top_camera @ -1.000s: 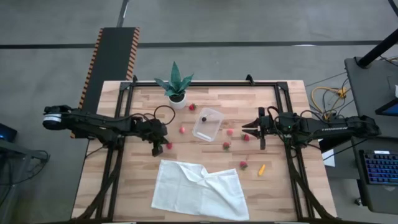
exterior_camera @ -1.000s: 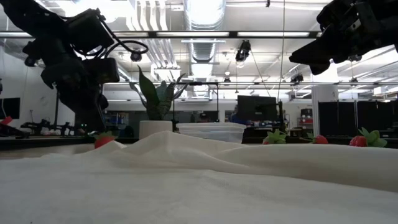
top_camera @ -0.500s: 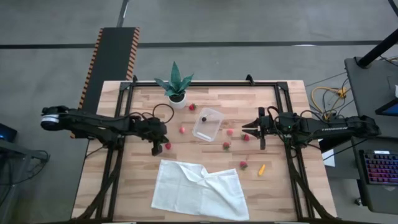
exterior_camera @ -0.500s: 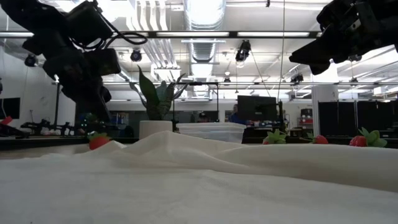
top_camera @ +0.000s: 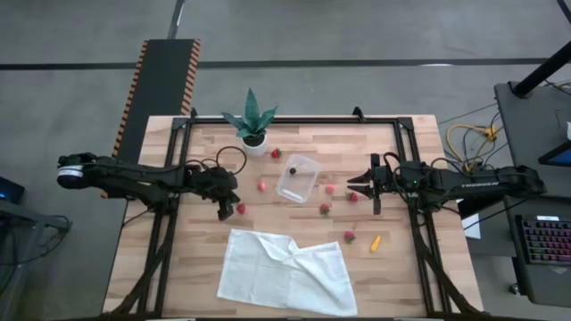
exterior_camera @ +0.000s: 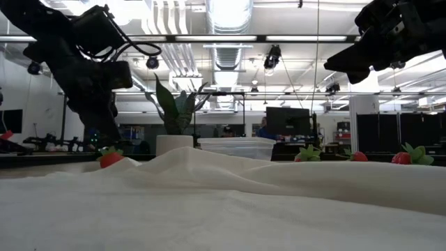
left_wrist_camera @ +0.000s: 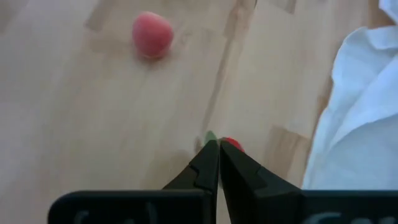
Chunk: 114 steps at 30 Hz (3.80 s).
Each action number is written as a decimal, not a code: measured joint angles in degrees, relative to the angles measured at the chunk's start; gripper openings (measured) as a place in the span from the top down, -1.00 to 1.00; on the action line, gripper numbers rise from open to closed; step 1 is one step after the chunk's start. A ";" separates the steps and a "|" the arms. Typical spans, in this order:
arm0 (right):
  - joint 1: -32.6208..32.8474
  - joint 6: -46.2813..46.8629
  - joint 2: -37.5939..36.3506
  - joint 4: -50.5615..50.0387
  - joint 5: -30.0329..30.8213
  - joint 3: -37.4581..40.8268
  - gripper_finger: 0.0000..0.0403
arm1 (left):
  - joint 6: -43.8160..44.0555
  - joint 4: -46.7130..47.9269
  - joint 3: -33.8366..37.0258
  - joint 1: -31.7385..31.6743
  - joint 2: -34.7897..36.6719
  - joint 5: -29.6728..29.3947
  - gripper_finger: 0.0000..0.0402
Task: Pick and placing Produce into tupperware
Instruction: Put the red strawberry into the transparent bin
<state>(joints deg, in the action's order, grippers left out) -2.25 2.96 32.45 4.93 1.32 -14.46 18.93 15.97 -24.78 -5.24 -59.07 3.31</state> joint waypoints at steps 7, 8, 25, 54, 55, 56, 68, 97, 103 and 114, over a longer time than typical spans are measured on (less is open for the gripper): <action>0.00 0.02 -0.02 0.00 0.00 0.00 0.60 | 13.30 0.07 -0.12 -2.13 -0.02 4.27 0.65; 0.01 0.02 0.00 0.00 0.00 0.00 0.61 | 15.99 0.03 -0.40 -2.43 -0.02 4.66 0.58; -0.01 0.02 -0.01 -0.02 0.00 0.00 0.61 | 36.07 6.71 -1.68 -3.03 -1.67 2.57 0.34; 0.00 0.00 -0.01 -0.02 0.01 0.00 0.63 | 39.15 0.55 -1.00 -3.10 -8.47 2.10 0.34; -0.01 0.00 0.00 -0.01 0.01 0.00 0.64 | 39.16 0.50 -1.00 -3.10 -8.66 2.34 0.34; -0.02 0.00 -0.01 0.00 0.00 0.00 0.64 | 39.16 0.44 -1.00 -3.09 -8.82 2.53 0.34; 0.00 -0.03 -0.01 -0.01 0.02 0.00 0.60 | 38.78 -0.60 -1.00 -3.08 -8.32 3.57 0.35; 0.00 -0.17 0.00 0.02 0.17 0.00 0.66 | 34.62 -0.52 -0.98 -3.12 -8.00 6.92 1.00; -0.02 -0.17 -0.01 0.02 0.17 0.00 0.63 | 32.88 -0.64 -2.14 -3.12 -6.44 6.95 1.00; -0.02 -0.13 0.00 0.07 0.16 0.00 0.64 | 29.65 -0.63 -5.52 -3.43 -5.39 5.81 1.00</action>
<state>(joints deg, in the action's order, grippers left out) -2.26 2.83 32.45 4.99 1.49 -14.46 48.57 15.33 -30.30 -8.67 -64.47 9.12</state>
